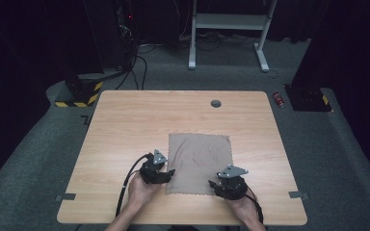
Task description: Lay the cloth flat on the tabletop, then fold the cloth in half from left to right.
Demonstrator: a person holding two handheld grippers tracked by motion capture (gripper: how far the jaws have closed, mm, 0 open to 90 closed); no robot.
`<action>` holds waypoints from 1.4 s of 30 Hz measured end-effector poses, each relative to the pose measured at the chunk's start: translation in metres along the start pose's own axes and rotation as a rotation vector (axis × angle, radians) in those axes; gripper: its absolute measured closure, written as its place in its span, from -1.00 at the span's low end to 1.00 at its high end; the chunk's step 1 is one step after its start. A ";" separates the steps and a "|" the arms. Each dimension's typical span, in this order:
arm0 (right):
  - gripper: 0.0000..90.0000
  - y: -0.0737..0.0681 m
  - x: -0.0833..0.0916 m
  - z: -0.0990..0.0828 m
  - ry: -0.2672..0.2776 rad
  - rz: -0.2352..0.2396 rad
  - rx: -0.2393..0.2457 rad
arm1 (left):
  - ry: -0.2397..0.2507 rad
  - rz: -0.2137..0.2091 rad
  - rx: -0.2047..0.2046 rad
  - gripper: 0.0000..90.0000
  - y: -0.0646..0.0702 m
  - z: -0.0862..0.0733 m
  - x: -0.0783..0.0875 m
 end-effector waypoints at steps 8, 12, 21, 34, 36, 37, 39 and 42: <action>0.18 -0.006 -0.005 0.005 0.008 0.009 0.007 | -0.006 0.031 0.027 -0.05 -0.017 0.006 -0.008; 0.22 -0.012 -0.007 0.009 0.023 0.021 0.008 | -0.005 0.026 0.057 -0.03 -0.024 0.011 -0.014; 0.62 -0.044 -0.021 0.030 0.053 0.115 0.052 | 0.017 0.062 0.096 0.02 -0.045 0.026 -0.025; 0.81 -0.090 -0.029 0.042 0.073 0.240 0.123 | 0.007 0.072 0.167 -0.01 -0.068 0.048 -0.045; 0.81 -0.091 -0.032 0.044 0.077 0.240 0.122 | 0.036 0.069 0.206 0.00 -0.074 0.050 -0.049; 0.81 -0.092 -0.034 0.045 0.080 0.242 0.118 | 0.036 0.073 0.224 0.00 -0.076 0.049 -0.050; 0.81 -0.095 -0.037 0.046 0.076 0.251 0.120 | 0.025 0.076 0.233 0.00 -0.080 0.047 -0.053; 0.81 -0.104 -0.038 0.048 0.074 0.271 0.142 | -0.006 0.079 0.211 -0.02 -0.083 0.051 -0.053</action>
Point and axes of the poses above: each handheld gripper's, and its own axes: x roughly backward along the jaws, z roughly out of its top, y roughly to its right, the point moved 9 cm from there along -x, roughly forward along the jaws, and after that the axes turned 4 degrees about y, right-handed, at the moved point
